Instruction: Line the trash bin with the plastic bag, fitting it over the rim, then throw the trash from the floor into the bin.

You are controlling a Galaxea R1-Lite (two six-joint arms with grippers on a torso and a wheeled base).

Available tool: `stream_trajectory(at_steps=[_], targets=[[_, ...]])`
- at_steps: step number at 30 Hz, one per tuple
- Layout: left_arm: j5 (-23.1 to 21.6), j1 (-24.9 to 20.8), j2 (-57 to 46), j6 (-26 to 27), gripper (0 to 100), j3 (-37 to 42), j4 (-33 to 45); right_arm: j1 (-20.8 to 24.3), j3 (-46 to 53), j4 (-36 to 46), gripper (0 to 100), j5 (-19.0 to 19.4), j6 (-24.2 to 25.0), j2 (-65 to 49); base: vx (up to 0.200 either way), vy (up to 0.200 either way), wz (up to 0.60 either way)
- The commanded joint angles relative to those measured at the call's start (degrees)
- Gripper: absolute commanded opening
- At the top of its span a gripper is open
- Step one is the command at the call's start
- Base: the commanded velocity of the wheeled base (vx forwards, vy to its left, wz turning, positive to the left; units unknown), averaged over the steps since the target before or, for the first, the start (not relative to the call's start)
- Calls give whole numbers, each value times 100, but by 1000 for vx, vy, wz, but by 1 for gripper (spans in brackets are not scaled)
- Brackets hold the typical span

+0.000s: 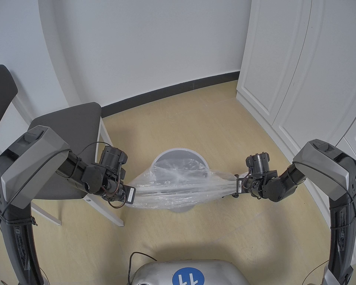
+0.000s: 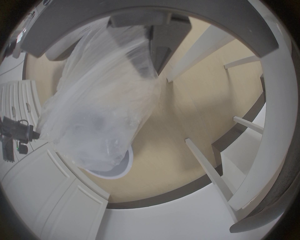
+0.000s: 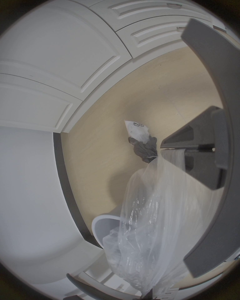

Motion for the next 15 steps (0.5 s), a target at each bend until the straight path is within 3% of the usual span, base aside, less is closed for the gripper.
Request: stream_trajectory(at_steps=[1,12,15], targets=[[1,5,-203,121,0,287,12,-12,221,-3,0,30,-104,-169,0,0,0],[-52,-30,-273,315,0,515,21,6,415,-3,0,48,-280,-292,0,0,0],[-122,-4,-370,658,0,700,21,32,494,-3,0,48,-297,-336,0,0,0]])
